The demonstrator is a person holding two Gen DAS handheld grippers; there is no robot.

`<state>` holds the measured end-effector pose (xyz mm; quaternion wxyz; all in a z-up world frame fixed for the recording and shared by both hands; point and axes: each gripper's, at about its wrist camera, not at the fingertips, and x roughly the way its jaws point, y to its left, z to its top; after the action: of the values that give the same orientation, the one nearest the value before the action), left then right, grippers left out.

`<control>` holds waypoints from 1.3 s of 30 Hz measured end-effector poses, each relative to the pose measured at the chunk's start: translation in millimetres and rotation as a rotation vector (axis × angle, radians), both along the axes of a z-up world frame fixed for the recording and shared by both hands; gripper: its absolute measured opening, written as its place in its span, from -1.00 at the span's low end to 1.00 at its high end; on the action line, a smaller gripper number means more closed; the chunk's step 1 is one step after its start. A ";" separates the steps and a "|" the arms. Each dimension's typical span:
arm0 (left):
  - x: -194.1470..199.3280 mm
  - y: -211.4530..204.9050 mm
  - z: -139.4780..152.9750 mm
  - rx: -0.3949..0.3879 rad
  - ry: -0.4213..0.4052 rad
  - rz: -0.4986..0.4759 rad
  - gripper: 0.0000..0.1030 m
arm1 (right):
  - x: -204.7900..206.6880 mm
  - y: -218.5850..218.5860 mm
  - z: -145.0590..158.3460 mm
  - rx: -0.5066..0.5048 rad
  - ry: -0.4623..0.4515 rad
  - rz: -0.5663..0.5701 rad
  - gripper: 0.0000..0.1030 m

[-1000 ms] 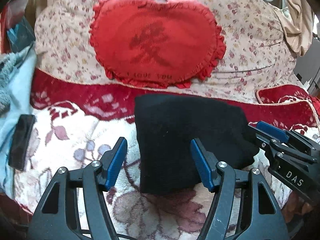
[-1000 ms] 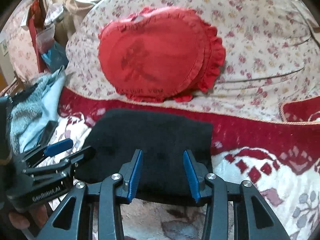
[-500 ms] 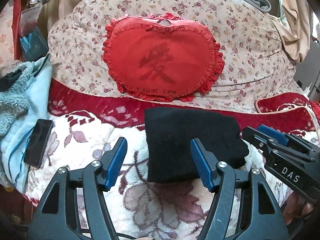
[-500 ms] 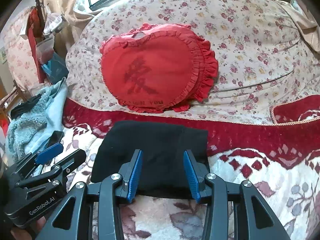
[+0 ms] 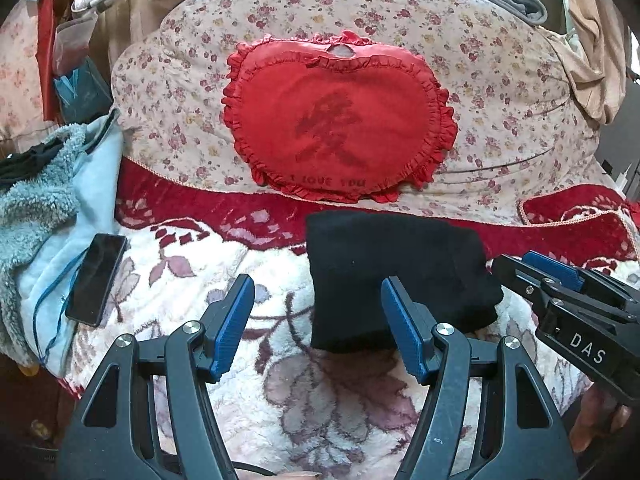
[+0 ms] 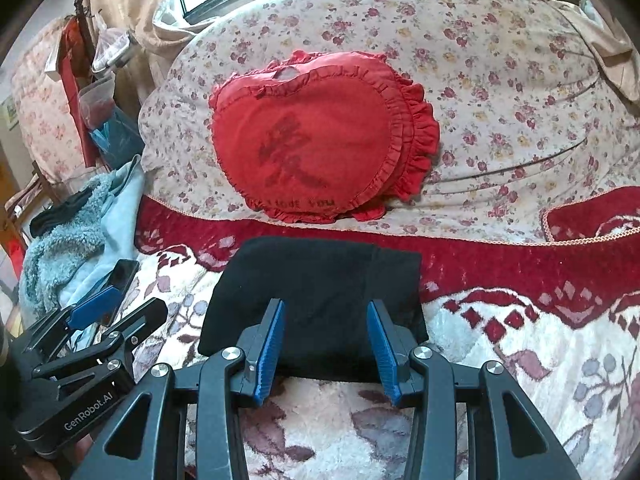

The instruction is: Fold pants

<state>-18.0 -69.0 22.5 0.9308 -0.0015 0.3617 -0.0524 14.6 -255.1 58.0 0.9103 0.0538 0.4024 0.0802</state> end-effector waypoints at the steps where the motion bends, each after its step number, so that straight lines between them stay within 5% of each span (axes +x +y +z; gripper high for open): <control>1: -0.7 -0.2 -0.4 0.003 0.001 0.000 0.28 | -0.5 0.7 -0.1 -0.001 0.000 0.002 -0.21; 39: -0.3 -3.9 -2.4 0.003 0.006 -0.011 0.28 | 2.2 4.3 -14.6 0.008 0.037 0.011 -0.20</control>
<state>-18.2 -72.9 20.2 0.9294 0.0019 0.3646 -0.0570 16.8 -250.8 43.4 0.9022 0.0567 0.4190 0.0857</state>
